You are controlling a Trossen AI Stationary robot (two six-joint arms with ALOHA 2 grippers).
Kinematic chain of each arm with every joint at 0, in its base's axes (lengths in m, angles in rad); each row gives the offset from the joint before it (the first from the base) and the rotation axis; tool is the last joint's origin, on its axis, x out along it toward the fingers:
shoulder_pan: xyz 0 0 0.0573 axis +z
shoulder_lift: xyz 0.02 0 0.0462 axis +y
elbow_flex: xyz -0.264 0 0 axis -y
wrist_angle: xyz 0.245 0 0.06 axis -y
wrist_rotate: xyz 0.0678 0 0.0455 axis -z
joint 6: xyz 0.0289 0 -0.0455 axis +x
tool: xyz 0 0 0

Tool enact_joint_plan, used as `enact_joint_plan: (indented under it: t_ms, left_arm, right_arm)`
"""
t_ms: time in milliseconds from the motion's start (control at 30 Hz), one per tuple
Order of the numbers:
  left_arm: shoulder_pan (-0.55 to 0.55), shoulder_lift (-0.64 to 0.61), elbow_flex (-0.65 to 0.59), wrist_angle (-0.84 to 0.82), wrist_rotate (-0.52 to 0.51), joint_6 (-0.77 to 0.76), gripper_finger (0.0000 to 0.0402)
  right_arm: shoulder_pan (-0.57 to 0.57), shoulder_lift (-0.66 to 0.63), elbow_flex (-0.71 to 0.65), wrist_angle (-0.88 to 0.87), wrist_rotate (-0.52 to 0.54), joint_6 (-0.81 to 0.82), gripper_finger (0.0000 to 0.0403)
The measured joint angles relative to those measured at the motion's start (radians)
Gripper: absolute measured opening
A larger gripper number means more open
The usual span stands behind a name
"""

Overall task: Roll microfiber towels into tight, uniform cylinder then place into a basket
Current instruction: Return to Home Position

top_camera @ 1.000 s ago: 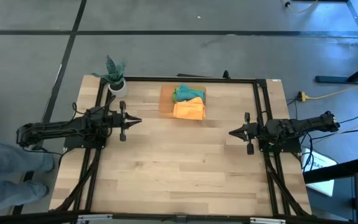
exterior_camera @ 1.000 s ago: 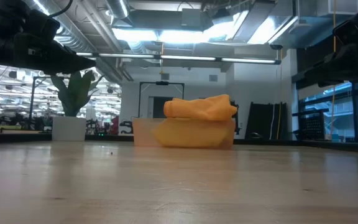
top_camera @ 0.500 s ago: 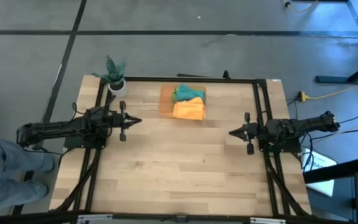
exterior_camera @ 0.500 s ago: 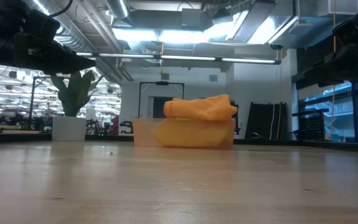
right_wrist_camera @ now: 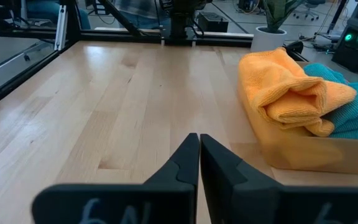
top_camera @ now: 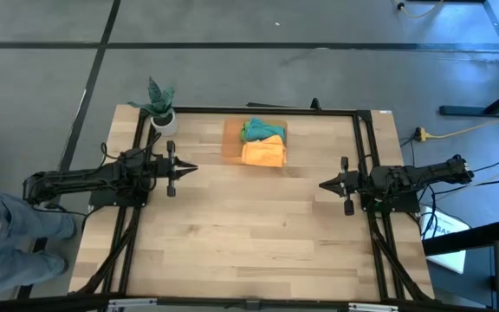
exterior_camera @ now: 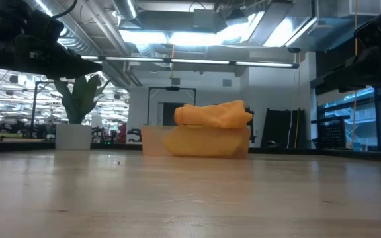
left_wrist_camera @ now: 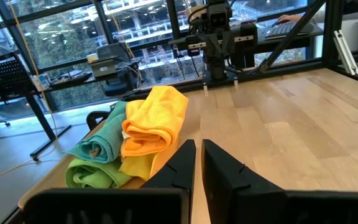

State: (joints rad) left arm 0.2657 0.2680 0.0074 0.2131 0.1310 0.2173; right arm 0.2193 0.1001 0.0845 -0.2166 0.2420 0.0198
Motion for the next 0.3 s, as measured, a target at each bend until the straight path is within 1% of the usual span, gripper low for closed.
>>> enact_joint_plan:
  t_ms: [300]
  left_arm:
    - [0.000,0.000,0.000,0.000,0.000,0.000,0.0004]
  right_arm:
    - [0.000,0.000,0.000,0.000,0.000,0.001,0.0017]
